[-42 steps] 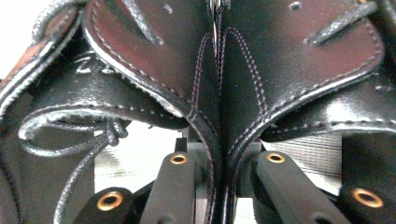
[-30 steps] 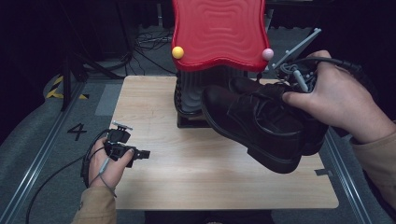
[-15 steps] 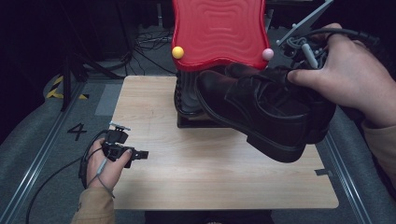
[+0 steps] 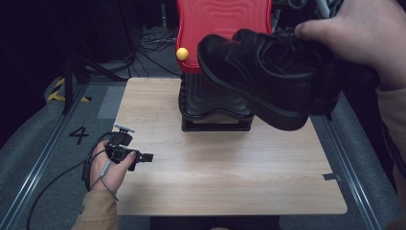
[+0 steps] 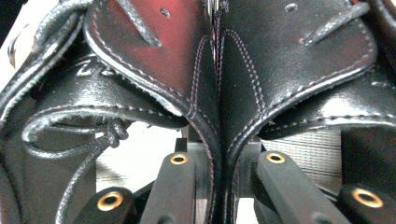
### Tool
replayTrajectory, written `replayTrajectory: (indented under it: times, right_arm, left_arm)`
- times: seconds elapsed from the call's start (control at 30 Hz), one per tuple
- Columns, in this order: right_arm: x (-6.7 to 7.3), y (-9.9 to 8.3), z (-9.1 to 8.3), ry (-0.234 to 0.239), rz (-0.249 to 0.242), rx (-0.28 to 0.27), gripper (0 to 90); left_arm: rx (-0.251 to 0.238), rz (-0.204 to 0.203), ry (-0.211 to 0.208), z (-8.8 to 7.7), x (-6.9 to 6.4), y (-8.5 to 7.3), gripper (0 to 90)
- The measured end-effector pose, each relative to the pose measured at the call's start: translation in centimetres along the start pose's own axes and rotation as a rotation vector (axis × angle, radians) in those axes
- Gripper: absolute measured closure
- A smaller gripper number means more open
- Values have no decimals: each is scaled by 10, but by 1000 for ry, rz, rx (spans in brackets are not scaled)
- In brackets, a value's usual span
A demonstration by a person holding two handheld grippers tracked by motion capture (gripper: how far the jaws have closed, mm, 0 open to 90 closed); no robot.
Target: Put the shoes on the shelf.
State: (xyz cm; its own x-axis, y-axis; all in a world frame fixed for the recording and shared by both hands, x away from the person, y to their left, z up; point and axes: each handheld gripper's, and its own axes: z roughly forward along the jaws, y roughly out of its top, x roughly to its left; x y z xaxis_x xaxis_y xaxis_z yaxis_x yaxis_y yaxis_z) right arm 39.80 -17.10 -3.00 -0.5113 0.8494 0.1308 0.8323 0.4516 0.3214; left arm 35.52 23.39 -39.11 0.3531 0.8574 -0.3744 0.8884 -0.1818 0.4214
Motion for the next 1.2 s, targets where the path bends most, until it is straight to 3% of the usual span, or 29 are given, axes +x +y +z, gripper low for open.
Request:
replayTrajectory:
  times: [0.2, 0.57, 0.97, 1.2]
  right_arm:
    - [0, 26, -2, -32, 18, -46, 813]
    - [-1, 87, -5, -32, 132, -108, 813]
    - [-4, 124, -5, -100, 199, -136, 813]
    - [-5, 144, 0, -119, 223, -208, 813]
  left_arm:
    - [-4, -5, -7, -1, 3, 0, 333]
    - [8, 15, -16, 2, 4, 8, 330]
    - [16, 22, -37, 5, 6, 10, 328]
    - [20, 10, -45, 5, 12, 8, 328]
